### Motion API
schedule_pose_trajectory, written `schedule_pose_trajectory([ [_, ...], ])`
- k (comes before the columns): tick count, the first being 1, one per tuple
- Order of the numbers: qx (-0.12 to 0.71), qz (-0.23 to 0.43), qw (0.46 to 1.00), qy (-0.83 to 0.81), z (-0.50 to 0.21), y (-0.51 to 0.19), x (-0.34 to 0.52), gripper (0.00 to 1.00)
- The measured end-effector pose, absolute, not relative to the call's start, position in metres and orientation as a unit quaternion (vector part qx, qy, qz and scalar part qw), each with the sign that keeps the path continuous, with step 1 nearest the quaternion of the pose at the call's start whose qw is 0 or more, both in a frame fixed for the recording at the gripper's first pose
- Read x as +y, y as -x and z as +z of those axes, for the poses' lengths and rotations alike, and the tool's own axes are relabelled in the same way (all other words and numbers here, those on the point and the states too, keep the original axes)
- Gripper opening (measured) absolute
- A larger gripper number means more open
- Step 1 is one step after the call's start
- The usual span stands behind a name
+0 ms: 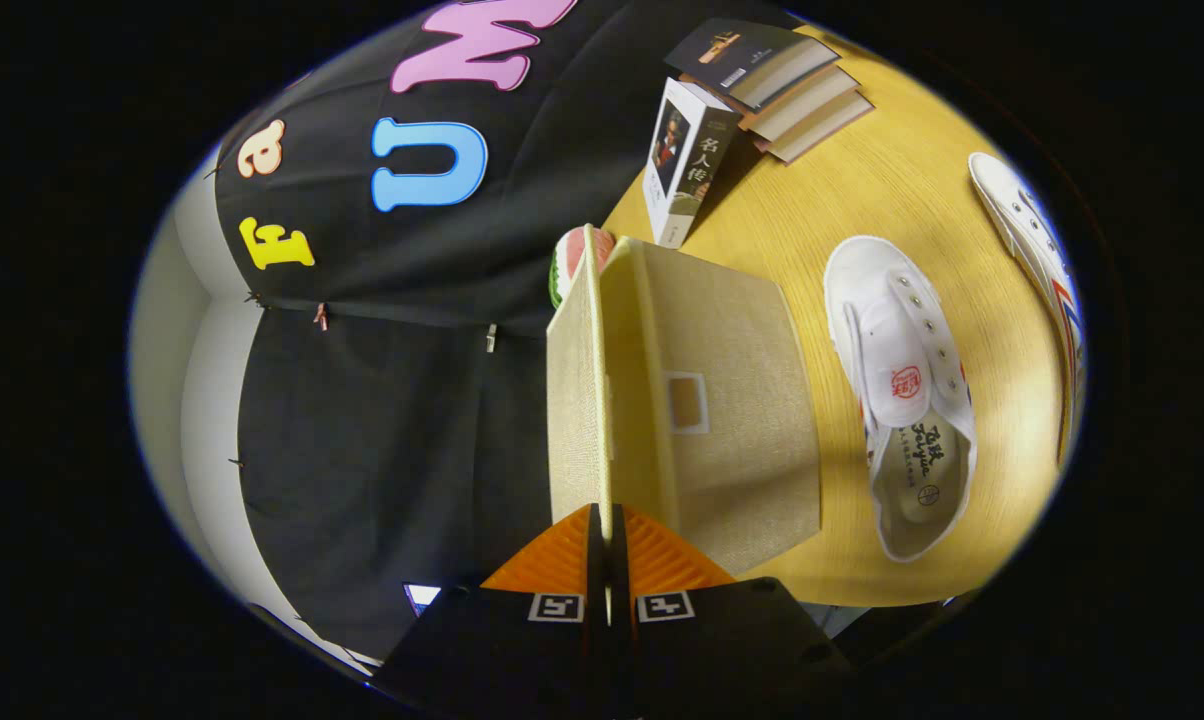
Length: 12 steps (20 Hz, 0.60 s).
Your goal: Open the storage box then place both shoes into the box .Put the left shoe in first, then the right shoe, with the right side of both shoes facing outward in a uniform manner.
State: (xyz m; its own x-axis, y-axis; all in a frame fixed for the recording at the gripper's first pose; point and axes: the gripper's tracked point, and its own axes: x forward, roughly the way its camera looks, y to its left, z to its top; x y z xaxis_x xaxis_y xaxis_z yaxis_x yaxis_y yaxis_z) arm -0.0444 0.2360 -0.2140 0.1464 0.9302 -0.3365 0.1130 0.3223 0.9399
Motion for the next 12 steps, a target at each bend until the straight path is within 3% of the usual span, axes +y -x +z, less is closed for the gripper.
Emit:
schedule_pose_trajectory([
  [7,0.501,0.422,0.631,-0.415,-0.108,0.051,0.295,0.05],
  [12,0.5,0.451,0.617,-0.408,-0.08,0.069,0.381,0.05],
])
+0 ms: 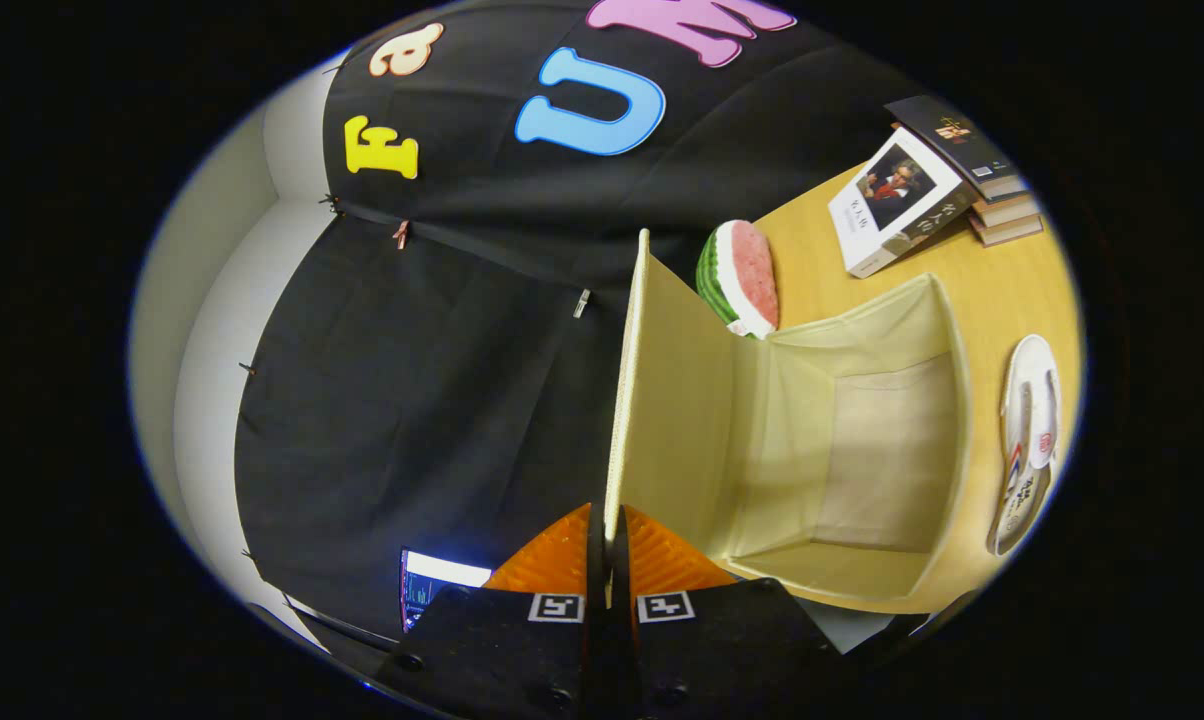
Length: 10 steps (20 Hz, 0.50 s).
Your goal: Open the storage box then place both shoes into the box .Put the left shoe in first, then the right shoe, with the right side of both shoes facing outward in a uniform manner.
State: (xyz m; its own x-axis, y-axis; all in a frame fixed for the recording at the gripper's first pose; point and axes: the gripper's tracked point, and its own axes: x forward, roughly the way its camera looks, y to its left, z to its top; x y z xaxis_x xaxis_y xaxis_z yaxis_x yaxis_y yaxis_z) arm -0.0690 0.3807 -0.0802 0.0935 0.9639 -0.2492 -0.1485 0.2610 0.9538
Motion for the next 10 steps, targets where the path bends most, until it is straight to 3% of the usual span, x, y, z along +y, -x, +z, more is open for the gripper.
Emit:
schedule_pose_trajectory([
  [10,0.513,0.45,0.623,-0.382,-0.094,0.094,0.521,0.05],
])
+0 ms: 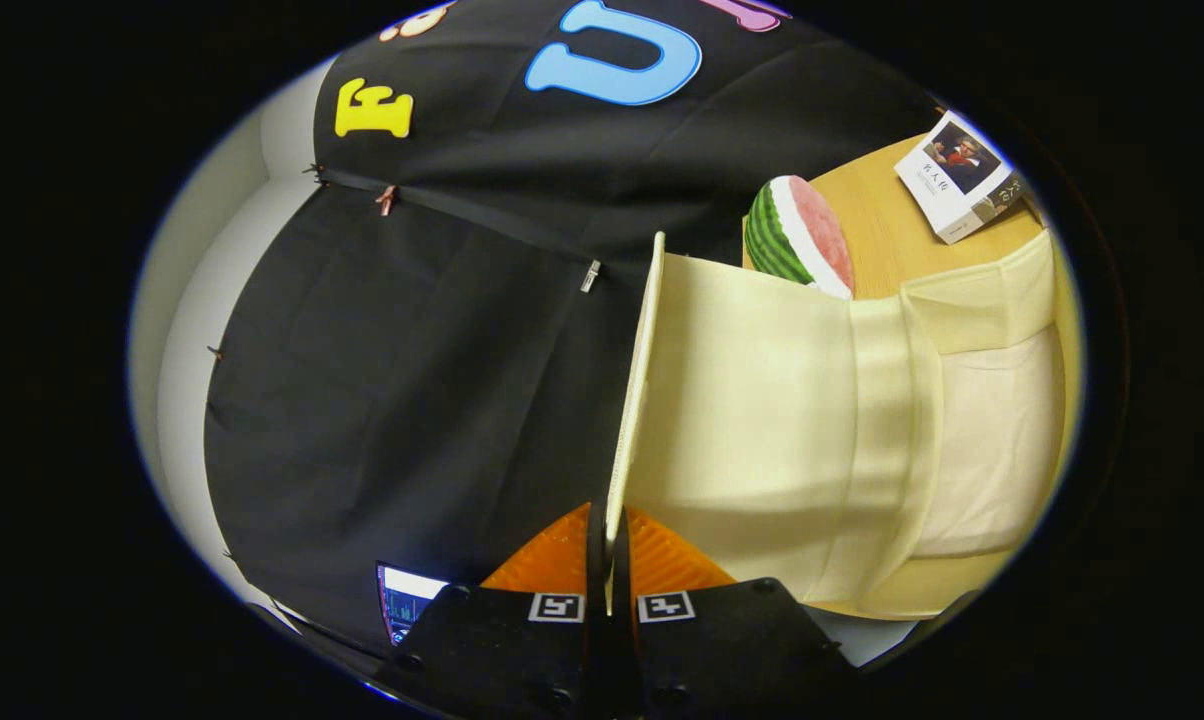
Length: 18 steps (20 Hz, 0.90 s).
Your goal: Open the storage box then place both shoes into the box .Put the left shoe in first, then the right shoe, with the right side of both shoes facing outward in a uniform manner.
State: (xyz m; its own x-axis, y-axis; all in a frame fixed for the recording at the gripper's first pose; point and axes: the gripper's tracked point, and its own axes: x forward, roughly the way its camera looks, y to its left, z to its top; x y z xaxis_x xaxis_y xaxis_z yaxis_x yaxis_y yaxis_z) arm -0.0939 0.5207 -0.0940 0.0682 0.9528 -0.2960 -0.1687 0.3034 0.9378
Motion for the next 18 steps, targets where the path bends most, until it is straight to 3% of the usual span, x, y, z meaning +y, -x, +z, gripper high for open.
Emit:
schedule_pose_trajectory([
  [5,0.513,0.42,0.651,-0.37,-0.106,0.082,0.527,0.08],
  [9,0.459,0.403,0.713,-0.345,-0.097,0.05,0.483,0.97],
  [14,0.389,0.38,0.8,-0.252,-0.101,0.006,0.381,0.97],
  [18,0.35,0.314,0.873,-0.128,-0.135,-0.02,0.257,0.98],
])
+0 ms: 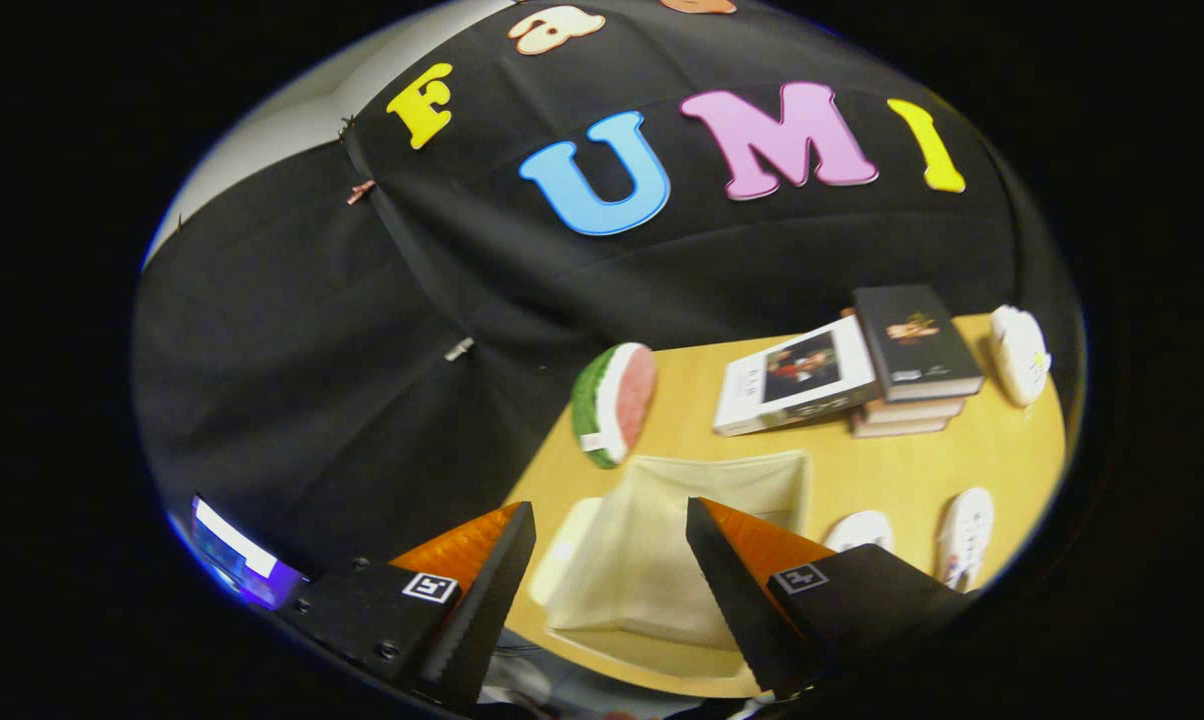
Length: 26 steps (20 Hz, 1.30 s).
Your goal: Open the storage box then place both shoes into the box .Put the left shoe in first, then the right shoe, with the right side of both shoes facing outward in a uniform manner.
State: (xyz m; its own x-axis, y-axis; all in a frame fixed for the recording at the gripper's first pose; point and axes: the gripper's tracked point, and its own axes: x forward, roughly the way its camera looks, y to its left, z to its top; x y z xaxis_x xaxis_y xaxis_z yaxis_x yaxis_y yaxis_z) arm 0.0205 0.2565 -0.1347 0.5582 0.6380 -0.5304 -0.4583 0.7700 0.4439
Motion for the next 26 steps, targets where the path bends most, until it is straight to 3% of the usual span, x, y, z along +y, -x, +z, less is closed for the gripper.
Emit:
schedule_pose_trajectory([
  [3,0.359,0.271,0.891,-0.059,-0.174,-0.018,0.19,0.98],
  [9,0.435,0.214,0.874,0.026,-0.286,0.028,0.107,0.98],
  [16,0.493,0.181,0.848,0.072,-0.384,0.024,0.089,0.99],
  [23,0.5,0.166,0.848,0.062,-0.429,-0.014,0.096,0.98],
  [24,0.507,0.172,0.844,0.038,-0.432,-0.015,0.104,0.96],
  [26,0.524,0.17,0.834,-0.026,-0.434,-0.017,0.119,0.73],
])
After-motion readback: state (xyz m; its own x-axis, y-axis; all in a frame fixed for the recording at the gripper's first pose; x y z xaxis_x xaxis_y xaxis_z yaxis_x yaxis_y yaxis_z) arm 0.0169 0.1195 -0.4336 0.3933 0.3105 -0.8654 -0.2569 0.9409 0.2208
